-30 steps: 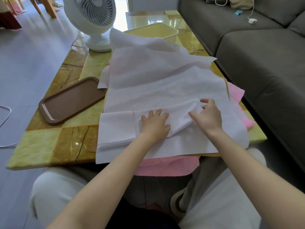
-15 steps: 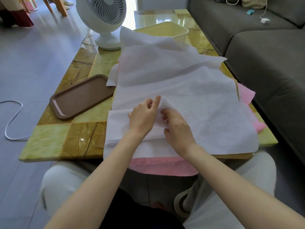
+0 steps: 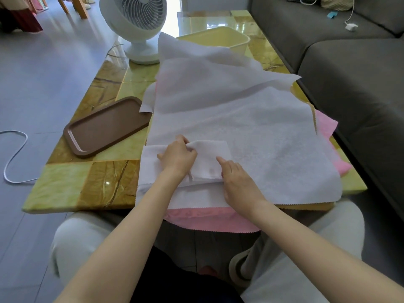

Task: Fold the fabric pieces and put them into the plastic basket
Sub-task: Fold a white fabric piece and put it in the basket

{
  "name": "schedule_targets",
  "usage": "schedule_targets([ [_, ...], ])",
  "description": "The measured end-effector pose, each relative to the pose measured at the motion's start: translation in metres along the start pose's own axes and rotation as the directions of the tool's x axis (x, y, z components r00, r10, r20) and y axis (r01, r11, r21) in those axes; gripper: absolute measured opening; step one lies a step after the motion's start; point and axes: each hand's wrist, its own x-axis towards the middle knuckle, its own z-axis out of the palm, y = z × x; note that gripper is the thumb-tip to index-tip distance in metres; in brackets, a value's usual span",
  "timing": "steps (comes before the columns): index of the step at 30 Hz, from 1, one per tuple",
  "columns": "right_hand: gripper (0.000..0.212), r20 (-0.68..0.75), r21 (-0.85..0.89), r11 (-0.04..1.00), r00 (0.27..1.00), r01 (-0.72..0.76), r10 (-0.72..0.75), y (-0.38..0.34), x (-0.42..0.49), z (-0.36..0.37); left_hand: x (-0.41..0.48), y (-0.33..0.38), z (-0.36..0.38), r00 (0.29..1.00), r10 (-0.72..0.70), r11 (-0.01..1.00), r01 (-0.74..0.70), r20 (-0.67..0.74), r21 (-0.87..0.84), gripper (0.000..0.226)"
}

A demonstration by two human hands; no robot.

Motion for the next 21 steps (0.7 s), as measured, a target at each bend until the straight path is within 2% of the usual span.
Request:
schedule_targets([
  [4, 0.045, 0.119, -0.02, 0.999, 0.992, 0.048, -0.045, 0.0, 0.002, -0.005, 0.002, -0.002, 0.003, 0.999, 0.008, 1.0, -0.007, -0.036, 0.017, 0.018],
  [7, 0.034, 0.047, -0.006, 0.999, 0.998, 0.041, -0.041, 0.001, 0.011, -0.012, 0.004, -0.002, 0.007, 0.998, 0.036, 0.999, -0.035, -0.047, 0.038, 0.017],
  [9, 0.038, 0.005, 0.044, 0.998, 0.999, 0.046, -0.047, -0.003, 0.02, -0.015, 0.005, -0.003, 0.01, 0.995, 0.066, 0.996, -0.062, -0.069, 0.06, 0.012],
  [11, 0.05, 0.02, 0.08, 0.995, 0.998, 0.056, -0.058, -0.007, 0.03, -0.016, 0.006, -0.005, 0.013, 0.994, 0.086, 0.992, -0.078, -0.074, 0.103, 0.021],
  [14, 0.054, 0.195, 0.077, 0.996, 0.979, 0.048, -0.063, -0.008, 0.039, -0.014, 0.006, -0.01, 0.016, 0.995, 0.097, 0.975, -0.087, -0.039, 0.205, 0.034],
  [16, 0.052, 0.287, 0.086, 0.996, 0.958, -0.009, -0.016, -0.007, 0.041, -0.009, 0.006, -0.012, 0.018, 0.995, 0.094, 0.972, -0.087, -0.024, 0.218, 0.04],
  [18, 0.051, 0.332, 0.094, 0.993, 0.943, -0.071, 0.036, -0.009, 0.042, -0.006, 0.008, -0.013, 0.015, 0.997, 0.077, 0.987, -0.073, -0.023, 0.146, 0.051],
  [21, 0.054, 0.341, 0.067, 0.993, 0.937, -0.097, 0.069, -0.015, 0.045, -0.004, 0.007, -0.017, 0.002, 0.991, 0.114, 0.987, -0.121, -0.066, -0.105, 0.058],
])
